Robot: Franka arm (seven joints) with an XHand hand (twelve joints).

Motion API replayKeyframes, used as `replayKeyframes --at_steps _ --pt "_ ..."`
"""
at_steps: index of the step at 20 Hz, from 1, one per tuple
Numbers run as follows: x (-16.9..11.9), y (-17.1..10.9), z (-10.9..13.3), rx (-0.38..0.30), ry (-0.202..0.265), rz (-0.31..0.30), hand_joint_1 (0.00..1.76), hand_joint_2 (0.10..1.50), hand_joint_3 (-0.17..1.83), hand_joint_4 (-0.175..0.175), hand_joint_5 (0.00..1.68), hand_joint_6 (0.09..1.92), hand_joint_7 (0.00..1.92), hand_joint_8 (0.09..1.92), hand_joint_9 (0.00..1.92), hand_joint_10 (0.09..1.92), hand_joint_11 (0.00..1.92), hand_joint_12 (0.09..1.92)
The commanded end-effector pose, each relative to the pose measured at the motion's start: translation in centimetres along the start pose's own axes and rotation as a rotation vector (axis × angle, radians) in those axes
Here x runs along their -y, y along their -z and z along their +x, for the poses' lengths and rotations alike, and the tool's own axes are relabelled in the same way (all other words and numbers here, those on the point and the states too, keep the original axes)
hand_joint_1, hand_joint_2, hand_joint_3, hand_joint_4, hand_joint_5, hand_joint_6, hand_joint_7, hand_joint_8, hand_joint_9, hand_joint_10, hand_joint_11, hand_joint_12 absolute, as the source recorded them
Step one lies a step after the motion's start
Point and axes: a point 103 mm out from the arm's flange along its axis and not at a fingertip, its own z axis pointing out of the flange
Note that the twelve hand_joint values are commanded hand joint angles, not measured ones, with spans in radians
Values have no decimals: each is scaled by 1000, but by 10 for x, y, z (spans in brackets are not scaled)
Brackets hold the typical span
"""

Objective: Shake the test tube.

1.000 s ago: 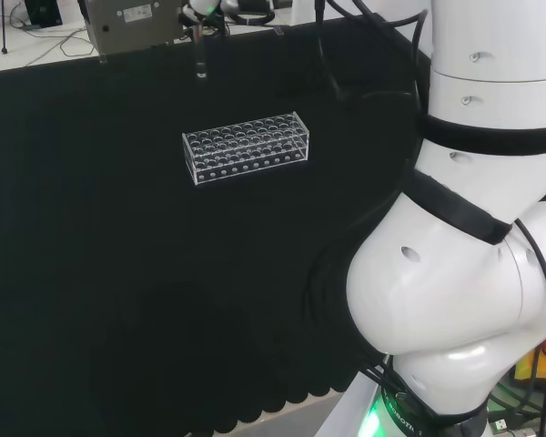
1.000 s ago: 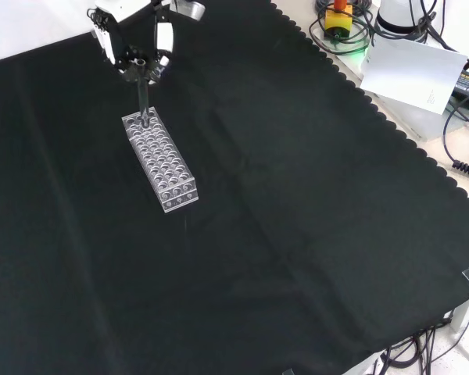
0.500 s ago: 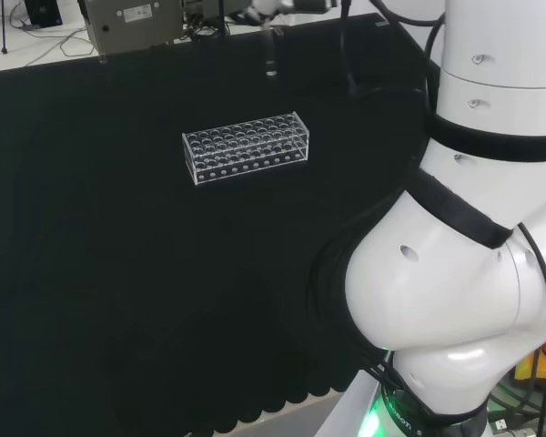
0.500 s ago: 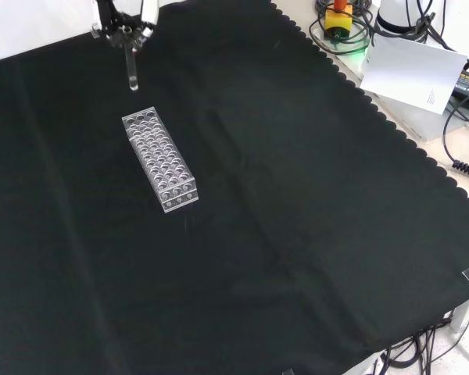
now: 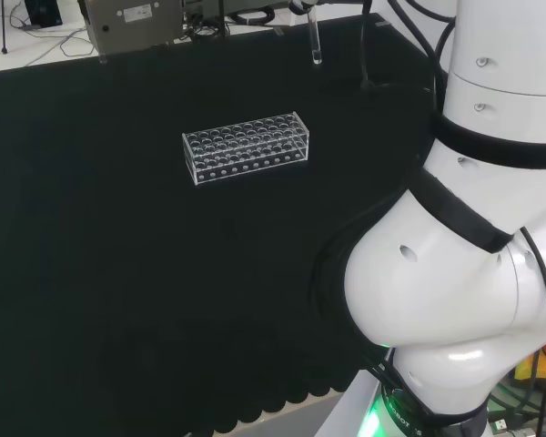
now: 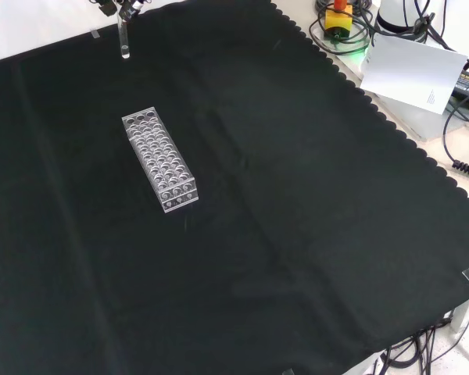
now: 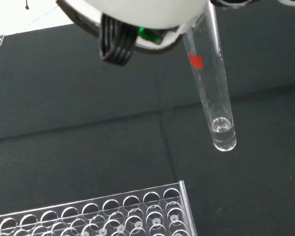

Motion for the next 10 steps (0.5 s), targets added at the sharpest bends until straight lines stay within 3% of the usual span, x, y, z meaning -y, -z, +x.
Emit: replayKeyframes --at_steps 1,10 --pt "-1 -6 16 -26 32 7 1233 647 644 -175 1331 547 1725 505 1653 660 1438 867" --pt "-8 -23 90 -89 168 35 1233 647 644 -175 1331 547 1725 504 1652 661 1438 868"
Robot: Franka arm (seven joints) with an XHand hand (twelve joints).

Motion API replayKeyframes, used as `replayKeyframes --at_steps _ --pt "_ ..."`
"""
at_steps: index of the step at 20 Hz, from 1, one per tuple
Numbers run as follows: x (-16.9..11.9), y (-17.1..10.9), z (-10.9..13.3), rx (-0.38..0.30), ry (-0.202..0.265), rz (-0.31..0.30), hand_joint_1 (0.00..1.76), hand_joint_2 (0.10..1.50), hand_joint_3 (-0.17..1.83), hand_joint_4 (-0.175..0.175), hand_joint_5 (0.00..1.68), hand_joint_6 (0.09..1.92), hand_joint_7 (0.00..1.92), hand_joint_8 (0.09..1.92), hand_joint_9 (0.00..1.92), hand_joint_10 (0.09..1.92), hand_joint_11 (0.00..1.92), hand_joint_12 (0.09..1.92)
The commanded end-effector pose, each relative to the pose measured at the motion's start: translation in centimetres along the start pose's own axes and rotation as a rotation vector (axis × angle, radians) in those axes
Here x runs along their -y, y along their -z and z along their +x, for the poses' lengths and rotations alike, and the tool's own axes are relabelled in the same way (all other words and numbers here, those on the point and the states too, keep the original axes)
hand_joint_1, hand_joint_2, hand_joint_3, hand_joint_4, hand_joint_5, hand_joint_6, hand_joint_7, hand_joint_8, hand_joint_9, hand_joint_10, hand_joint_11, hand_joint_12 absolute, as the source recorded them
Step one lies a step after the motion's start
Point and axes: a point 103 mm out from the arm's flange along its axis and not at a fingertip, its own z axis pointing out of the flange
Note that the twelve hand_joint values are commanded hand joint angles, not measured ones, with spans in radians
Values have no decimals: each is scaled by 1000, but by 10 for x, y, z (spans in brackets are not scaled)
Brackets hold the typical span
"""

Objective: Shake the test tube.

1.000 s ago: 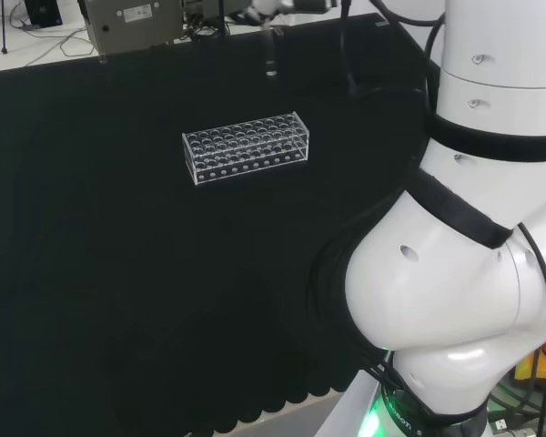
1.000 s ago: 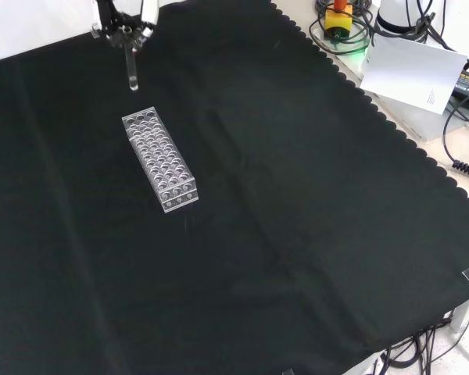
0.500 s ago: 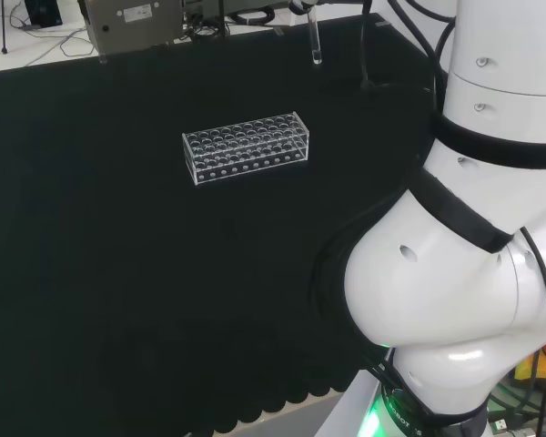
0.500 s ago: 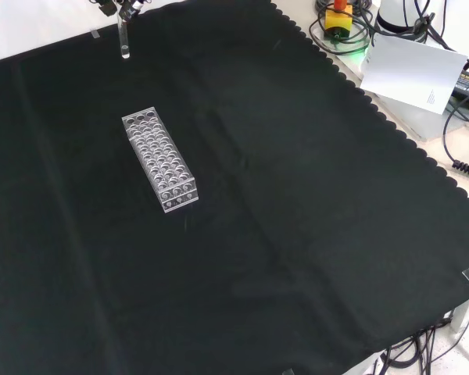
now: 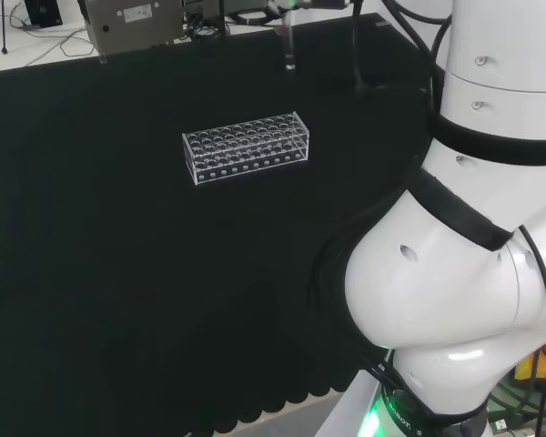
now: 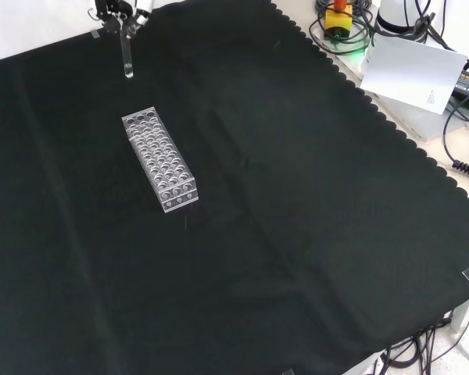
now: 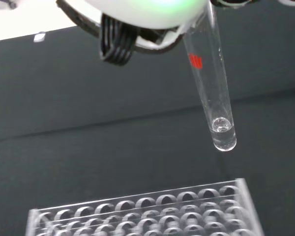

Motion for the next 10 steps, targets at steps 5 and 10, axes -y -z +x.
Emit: replayKeyframes --at_steps 5,10 --pt "-8 -21 79 -82 161 33 1233 647 644 -175 1330 548 1725 504 1652 661 1438 869" --pt "-5 -25 104 -120 227 42 1233 647 644 -175 1330 548 1725 504 1652 662 1438 869"
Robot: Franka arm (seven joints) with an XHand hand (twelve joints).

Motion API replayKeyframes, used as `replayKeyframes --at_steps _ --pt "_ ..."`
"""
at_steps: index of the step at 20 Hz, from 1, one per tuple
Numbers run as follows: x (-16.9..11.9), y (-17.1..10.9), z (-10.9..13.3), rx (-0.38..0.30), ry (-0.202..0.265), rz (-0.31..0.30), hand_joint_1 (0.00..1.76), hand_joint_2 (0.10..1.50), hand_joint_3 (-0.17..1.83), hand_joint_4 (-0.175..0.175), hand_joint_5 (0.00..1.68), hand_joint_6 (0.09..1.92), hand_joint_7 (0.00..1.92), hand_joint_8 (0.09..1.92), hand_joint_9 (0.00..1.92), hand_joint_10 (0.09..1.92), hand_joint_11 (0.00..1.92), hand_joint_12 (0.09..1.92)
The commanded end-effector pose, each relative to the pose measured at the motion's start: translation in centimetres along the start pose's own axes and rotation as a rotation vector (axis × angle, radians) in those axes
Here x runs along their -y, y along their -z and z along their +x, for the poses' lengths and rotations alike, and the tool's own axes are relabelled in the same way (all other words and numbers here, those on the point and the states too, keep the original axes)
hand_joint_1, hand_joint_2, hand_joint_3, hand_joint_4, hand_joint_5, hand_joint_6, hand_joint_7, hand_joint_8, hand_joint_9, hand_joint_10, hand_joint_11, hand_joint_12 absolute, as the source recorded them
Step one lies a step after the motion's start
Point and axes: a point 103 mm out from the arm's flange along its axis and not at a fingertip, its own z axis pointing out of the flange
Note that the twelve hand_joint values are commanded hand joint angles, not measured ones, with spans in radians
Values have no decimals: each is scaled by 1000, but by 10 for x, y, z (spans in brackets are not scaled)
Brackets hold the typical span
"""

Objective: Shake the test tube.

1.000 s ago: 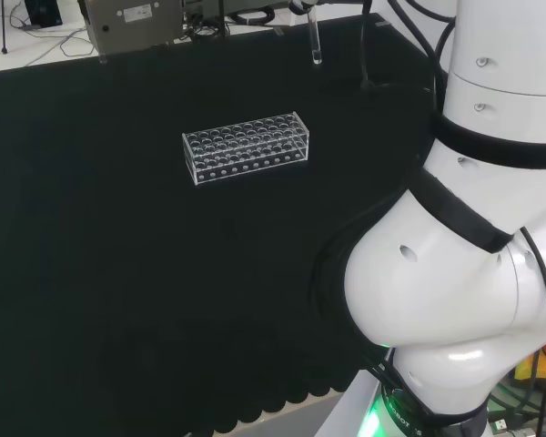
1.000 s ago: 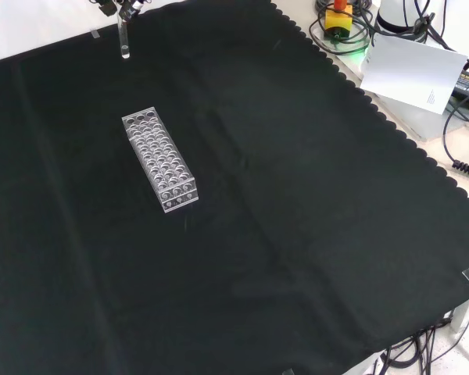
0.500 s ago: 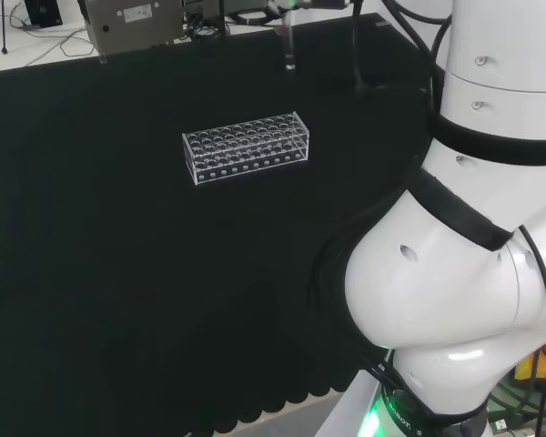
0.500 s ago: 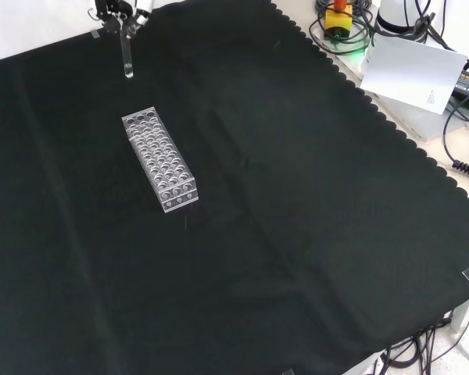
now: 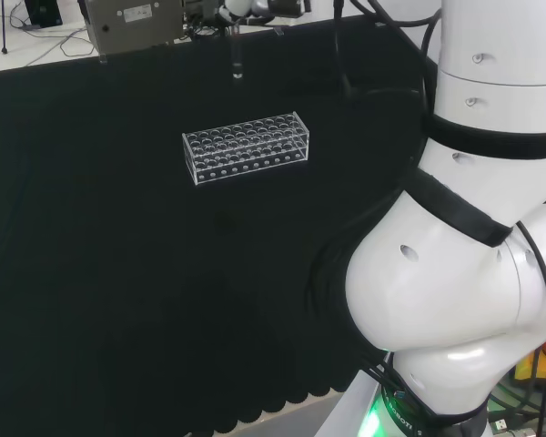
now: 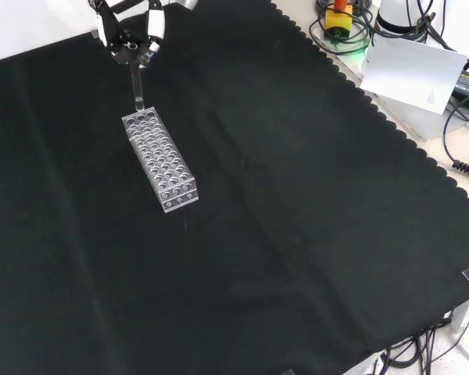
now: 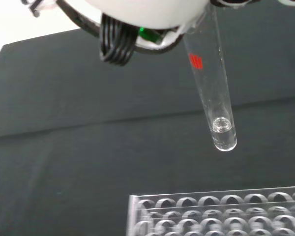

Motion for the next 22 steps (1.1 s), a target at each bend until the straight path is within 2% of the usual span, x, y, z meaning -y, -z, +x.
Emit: replayKeyframes --at_steps 1,4,6,18,22 --pt "-3 -9 31 -35 84 14 1233 647 644 -175 1330 548 1725 504 1652 662 1438 869" --pt "-4 -12 31 -25 80 22 1233 647 644 -175 1330 548 1725 504 1652 662 1438 870" --pt "-4 -13 23 -13 59 29 1233 647 644 -175 1330 548 1725 505 1652 662 1438 870" --pt "3 -3 -68 59 -140 29 1233 647 644 -175 1330 549 1726 505 1652 664 1437 872" --pt "6 9 -90 87 -186 14 1233 647 644 -175 1330 549 1726 505 1652 664 1437 872"
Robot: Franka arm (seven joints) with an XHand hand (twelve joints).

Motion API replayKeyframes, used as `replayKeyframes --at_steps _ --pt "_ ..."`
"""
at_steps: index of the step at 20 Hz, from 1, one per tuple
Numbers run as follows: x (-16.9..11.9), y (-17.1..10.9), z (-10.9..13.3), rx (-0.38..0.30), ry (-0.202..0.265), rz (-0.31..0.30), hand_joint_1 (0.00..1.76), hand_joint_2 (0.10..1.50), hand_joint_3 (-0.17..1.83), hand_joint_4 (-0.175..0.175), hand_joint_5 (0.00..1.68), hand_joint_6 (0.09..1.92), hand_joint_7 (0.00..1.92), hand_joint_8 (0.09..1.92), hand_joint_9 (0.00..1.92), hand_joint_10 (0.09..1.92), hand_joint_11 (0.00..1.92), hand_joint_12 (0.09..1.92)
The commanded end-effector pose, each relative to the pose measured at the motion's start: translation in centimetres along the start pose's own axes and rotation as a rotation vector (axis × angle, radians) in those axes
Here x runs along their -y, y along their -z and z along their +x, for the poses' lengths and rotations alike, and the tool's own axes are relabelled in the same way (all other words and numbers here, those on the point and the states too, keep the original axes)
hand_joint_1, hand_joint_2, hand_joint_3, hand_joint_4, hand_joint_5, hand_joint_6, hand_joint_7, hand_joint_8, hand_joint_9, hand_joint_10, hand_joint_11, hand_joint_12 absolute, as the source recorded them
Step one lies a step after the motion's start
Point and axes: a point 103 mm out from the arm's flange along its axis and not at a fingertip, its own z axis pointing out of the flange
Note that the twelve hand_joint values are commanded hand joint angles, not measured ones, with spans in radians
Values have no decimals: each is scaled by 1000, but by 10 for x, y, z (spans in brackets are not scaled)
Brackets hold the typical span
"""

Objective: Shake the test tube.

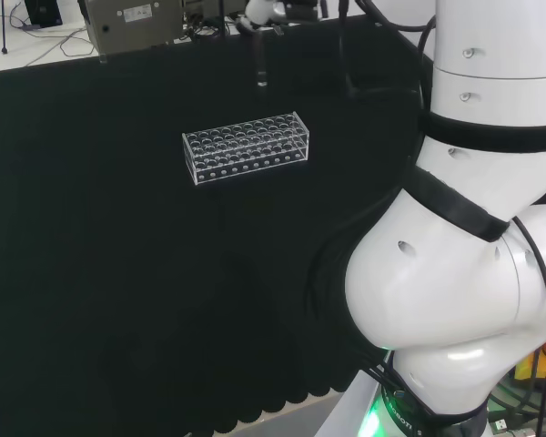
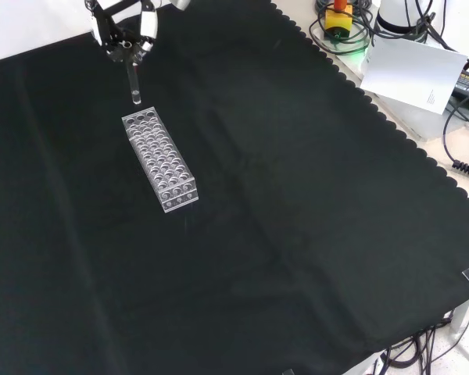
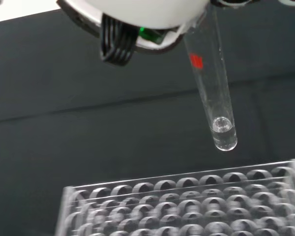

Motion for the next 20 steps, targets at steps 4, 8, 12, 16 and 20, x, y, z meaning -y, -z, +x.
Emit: replayKeyframes --at_steps 4,8,12,16,20 --pt "3 21 -48 38 -95 -36 1233 647 644 -175 1330 549 1726 505 1652 664 1437 873" --pt "4 22 -49 27 -97 -38 1233 647 644 -175 1330 549 1726 505 1652 665 1437 873" --pt "2 11 -39 5 -78 -22 1233 647 645 -175 1330 549 1726 506 1651 665 1437 874" --pt "-2 -1 -23 -17 -48 -5 1233 647 645 -175 1330 549 1726 506 1651 665 1436 874" --pt "-7 -10 -5 -34 -17 9 1233 646 645 -175 1330 549 1725 506 1651 666 1436 874"
